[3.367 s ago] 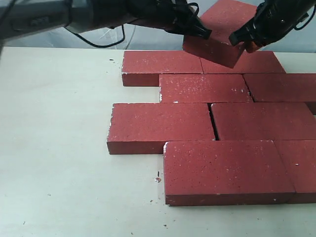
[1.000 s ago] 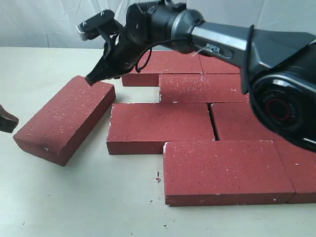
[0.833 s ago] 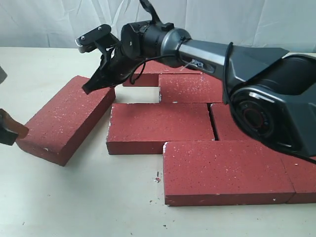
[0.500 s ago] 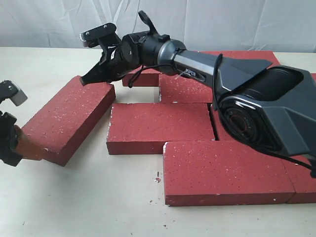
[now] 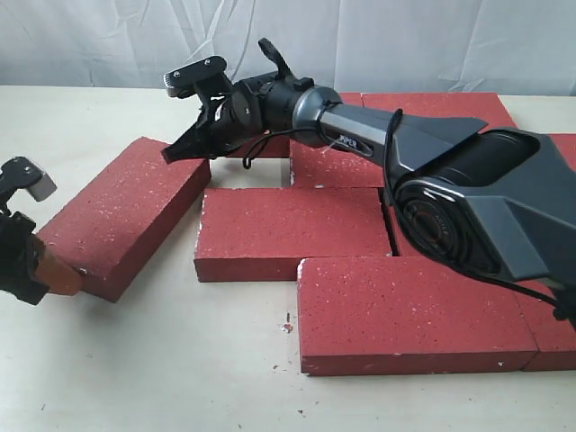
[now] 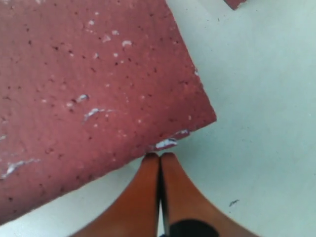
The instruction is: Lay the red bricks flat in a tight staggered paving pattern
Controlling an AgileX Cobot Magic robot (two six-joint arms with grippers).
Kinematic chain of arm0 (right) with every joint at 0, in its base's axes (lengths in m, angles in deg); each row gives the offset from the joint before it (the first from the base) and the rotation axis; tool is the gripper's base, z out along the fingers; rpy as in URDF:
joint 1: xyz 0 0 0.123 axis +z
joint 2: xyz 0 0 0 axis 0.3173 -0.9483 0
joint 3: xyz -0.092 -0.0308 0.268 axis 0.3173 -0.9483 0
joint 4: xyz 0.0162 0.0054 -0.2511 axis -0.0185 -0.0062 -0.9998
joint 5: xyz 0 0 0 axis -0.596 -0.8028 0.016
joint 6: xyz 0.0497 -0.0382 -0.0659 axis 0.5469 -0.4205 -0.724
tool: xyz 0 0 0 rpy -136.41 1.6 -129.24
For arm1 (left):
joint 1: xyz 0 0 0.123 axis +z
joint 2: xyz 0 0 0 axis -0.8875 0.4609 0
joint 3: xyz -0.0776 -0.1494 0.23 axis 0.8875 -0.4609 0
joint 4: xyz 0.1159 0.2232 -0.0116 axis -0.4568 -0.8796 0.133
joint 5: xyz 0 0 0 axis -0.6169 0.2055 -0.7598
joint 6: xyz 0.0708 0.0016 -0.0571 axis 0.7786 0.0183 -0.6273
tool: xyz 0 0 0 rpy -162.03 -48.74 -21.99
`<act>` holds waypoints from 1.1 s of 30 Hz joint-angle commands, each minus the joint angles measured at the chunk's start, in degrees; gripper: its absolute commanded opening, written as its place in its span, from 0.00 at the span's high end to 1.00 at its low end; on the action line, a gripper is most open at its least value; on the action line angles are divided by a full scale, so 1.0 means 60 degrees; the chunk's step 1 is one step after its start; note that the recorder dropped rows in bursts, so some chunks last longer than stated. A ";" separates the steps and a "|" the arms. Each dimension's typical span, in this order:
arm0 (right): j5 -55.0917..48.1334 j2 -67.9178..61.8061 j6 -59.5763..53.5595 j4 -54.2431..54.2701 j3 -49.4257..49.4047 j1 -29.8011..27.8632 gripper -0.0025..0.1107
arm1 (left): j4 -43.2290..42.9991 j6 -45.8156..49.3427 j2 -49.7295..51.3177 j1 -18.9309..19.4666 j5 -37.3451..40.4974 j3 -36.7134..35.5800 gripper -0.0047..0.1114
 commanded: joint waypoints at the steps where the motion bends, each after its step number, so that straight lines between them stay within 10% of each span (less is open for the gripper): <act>1: -0.0233 0.0125 0.0034 -0.0071 0.0058 -0.0043 0.99 | 0.0282 0.0032 0.0039 0.0013 -0.0880 0.0039 0.96; 19: -0.2984 0.1054 -0.0890 0.1142 0.0058 -0.0030 0.99 | 0.4006 0.2166 0.0039 0.0013 -0.5226 0.0099 0.96; 33: -0.3946 0.1005 -0.1291 0.1350 0.0058 -0.0030 0.99 | 0.4493 0.2390 0.0847 0.0013 -0.5206 0.0872 0.96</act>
